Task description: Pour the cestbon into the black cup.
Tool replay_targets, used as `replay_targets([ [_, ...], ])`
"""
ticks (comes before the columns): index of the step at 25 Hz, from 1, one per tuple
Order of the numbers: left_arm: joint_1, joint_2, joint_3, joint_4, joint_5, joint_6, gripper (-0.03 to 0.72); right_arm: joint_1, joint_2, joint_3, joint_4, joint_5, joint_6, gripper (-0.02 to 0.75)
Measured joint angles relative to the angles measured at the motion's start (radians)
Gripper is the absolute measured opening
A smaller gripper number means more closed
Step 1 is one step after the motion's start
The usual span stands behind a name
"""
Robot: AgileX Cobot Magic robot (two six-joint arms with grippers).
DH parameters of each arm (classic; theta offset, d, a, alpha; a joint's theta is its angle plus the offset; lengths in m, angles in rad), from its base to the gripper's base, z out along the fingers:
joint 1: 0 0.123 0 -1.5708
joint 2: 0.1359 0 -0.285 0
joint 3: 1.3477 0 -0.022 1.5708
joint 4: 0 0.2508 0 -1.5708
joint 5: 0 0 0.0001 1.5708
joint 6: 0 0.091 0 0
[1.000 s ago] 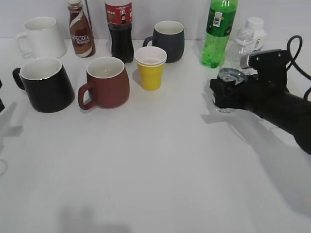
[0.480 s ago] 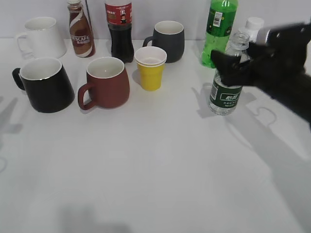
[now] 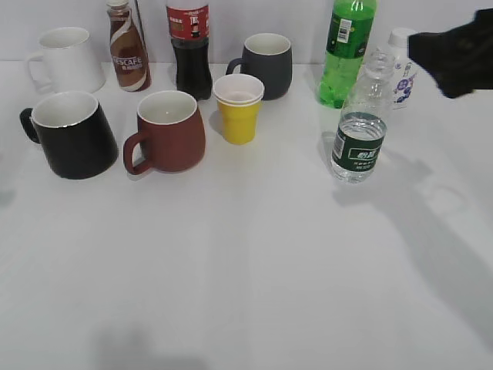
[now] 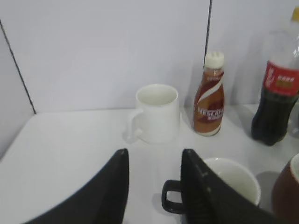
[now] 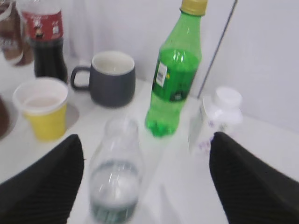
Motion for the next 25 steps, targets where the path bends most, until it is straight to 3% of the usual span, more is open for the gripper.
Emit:
replay_targets([
  [4, -0.082, -0.202, -0.084, -0.007, 0.235, -0.004, 0.342, 0.075, -0.214, 0.000, 0.015, 0.330, 0.002, 0.630],
  [9, -0.174, -0.418, -0.100, -0.078, 0.590, 0.000, 0.511, 0.142, -0.490, 0.000, 0.150, 0.758, -0.004, 0.629],
  [11, -0.195, -0.516, -0.102, -0.126, 0.756, 0.041, 0.557, 0.146, -0.587, 0.000, 0.210, 0.922, -0.033, 0.629],
  [15, -0.205, -0.701, -0.108, -0.230, 1.077, 0.168, 0.580, 0.147, -0.783, 0.000, 0.255, 1.209, -0.072, 0.629],
  [18, -0.205, -0.814, -0.103, -0.259, 1.243, 0.200, 0.581, 0.147, -0.913, 0.012, 0.255, 1.336, -0.079, 0.629],
  [25, -0.205, -0.922, -0.023, -0.278, 1.285, 0.207, 0.581, 0.148, -1.181, 0.108, 0.255, 1.424, -0.103, 0.624],
])
